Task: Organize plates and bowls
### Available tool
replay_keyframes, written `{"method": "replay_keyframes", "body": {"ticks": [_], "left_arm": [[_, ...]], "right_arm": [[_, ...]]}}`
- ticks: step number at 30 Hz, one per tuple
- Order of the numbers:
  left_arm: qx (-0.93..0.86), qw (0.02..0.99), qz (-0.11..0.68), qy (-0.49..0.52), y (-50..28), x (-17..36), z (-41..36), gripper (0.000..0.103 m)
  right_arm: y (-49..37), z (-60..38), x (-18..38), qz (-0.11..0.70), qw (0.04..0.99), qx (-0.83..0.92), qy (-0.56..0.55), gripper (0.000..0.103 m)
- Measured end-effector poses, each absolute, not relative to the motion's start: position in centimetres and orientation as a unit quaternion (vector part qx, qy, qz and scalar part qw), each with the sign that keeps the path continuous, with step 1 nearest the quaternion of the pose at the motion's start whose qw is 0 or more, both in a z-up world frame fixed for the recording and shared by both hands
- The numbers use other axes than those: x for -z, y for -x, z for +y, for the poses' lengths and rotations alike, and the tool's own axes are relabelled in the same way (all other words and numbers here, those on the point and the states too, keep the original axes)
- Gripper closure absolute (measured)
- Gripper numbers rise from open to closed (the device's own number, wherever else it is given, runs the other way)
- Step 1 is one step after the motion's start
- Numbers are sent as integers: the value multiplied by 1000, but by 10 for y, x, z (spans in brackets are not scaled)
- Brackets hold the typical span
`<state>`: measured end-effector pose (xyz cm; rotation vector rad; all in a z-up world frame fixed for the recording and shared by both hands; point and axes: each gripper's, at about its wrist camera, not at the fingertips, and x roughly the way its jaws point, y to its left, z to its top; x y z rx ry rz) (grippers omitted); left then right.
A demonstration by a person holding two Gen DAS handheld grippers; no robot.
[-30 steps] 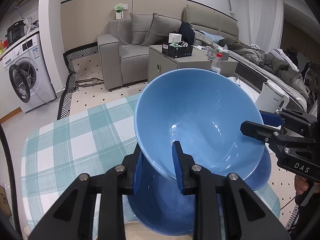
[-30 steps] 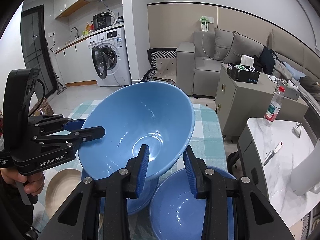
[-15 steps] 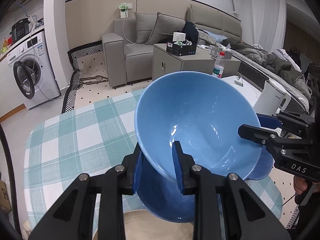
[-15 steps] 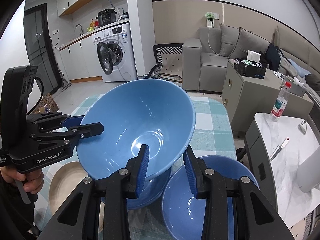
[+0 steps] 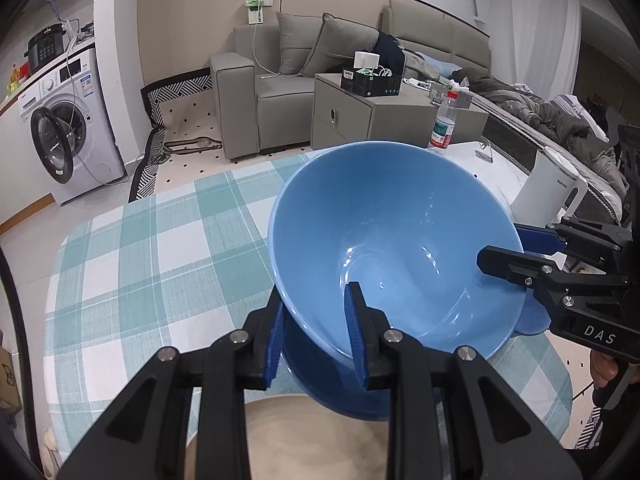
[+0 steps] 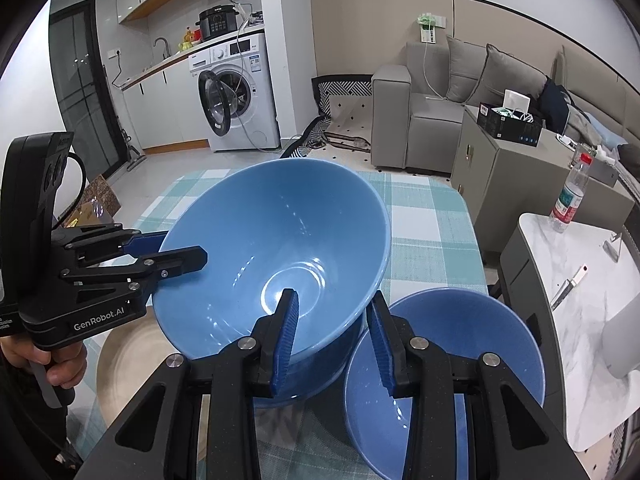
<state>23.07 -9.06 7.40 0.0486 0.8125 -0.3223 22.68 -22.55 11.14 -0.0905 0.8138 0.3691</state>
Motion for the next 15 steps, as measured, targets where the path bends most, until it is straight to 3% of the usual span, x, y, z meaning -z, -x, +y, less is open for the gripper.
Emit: {"method": "replay_keyframes", "body": {"ticks": [15], "left_arm": [[147, 899, 413, -13, -228, -52, -81, 77]], "right_arm": [[-229, -208, -90, 416, 889, -182, 63, 65]]}}
